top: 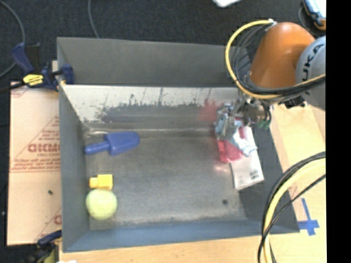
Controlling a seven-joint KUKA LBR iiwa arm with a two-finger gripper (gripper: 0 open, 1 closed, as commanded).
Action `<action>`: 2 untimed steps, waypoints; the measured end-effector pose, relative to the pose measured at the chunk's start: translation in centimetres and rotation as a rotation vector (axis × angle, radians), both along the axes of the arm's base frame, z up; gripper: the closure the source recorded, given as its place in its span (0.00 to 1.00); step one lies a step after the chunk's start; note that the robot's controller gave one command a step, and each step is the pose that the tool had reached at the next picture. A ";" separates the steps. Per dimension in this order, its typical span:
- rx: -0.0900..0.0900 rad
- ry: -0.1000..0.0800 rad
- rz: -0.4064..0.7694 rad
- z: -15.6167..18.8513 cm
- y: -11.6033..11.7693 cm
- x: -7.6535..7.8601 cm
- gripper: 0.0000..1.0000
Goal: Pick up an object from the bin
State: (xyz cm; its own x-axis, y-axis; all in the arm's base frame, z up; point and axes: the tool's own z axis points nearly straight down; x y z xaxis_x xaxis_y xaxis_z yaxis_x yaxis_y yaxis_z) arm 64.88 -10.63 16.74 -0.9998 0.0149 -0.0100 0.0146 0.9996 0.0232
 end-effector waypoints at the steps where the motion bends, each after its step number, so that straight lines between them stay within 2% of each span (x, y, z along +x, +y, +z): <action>1: 0.002 -0.006 -0.058 0.7 0.2 0.5 1.00; 2: -0.001 -0.005 -0.028 1.6 0.6 0.1 1.00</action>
Offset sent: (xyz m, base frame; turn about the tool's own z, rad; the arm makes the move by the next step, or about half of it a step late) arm -0.0017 0.0102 0.0240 0.0078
